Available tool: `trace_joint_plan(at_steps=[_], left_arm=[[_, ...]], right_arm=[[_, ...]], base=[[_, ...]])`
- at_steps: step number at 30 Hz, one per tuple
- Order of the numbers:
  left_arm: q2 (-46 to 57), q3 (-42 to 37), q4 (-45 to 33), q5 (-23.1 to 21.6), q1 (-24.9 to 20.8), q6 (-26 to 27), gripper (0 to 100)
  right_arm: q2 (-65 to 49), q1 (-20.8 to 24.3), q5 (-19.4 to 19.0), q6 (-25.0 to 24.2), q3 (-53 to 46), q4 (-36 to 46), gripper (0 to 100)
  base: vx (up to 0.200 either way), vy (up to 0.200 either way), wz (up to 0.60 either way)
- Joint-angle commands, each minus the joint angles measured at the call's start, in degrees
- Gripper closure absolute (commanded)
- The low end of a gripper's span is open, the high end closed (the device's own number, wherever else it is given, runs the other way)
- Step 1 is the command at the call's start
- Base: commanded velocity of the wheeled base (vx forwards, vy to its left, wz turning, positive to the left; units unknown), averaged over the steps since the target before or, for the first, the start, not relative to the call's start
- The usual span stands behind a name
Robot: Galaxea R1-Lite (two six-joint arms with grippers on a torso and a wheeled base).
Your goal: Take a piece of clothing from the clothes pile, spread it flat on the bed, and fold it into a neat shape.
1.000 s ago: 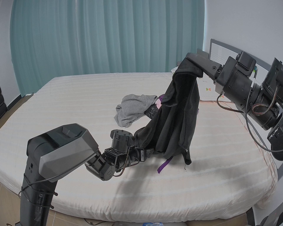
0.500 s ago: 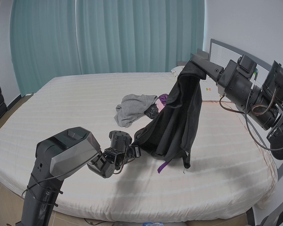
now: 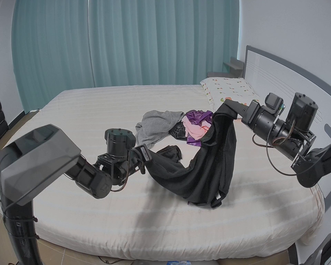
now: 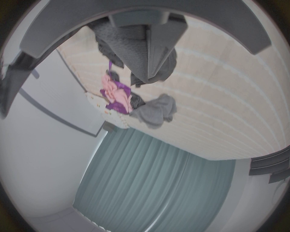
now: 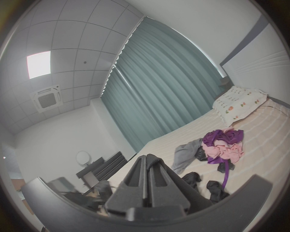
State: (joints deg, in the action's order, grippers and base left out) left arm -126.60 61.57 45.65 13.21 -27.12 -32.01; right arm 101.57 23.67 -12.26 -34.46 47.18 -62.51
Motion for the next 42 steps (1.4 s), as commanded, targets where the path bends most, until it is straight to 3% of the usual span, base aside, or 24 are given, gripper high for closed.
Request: trace_joint_plan(at_steps=[1, 6, 12, 16, 23, 35, 42], left_arm=[[12.9, 0.1, -1.6, 2.8, 0.3, -1.2, 100], [20.4, -2.2, -2.1, 2.6, -0.3, -2.2, 100], [20.5, -11.8, 1.3, 2.5, -1.8, -3.0, 100], [17.6, -20.5, 9.6, 2.9, -4.8, -2.8, 100], [12.3, -26.9, 19.8, 3.1, -5.8, -3.5, 100], [10.1, -30.3, 20.0, 2.3, -6.2, -7.2, 100], [8.7, -30.4, 20.1, 2.3, -7.2, -8.9, 100]], right_arm=[[12.0, -3.2, 5.5, -0.1, 4.2, -8.6, 100], [5.2, -4.7, 7.3, -0.5, 6.3, -8.9, 100], [2.0, -2.6, 7.3, -1.4, -7.3, -9.4, 100], [3.6, -1.3, 7.2, -3.1, -17.2, -9.7, 100], [6.1, -1.8, 8.3, -7.5, -19.3, -9.9, 100], [6.1, 0.7, 8.3, -12.0, -22.6, -10.1, 100], [6.4, 0.9, 8.3, -12.1, -23.1, -10.1, 100]], base=[[0.000, 0.000, 0.00], [0.000, 0.000, 0.00], [0.000, 0.000, 0.00], [0.000, 0.000, 0.00], [0.000, 0.000, 0.00], [0.000, 0.000, 0.00], [-0.200, 0.000, 0.00]])
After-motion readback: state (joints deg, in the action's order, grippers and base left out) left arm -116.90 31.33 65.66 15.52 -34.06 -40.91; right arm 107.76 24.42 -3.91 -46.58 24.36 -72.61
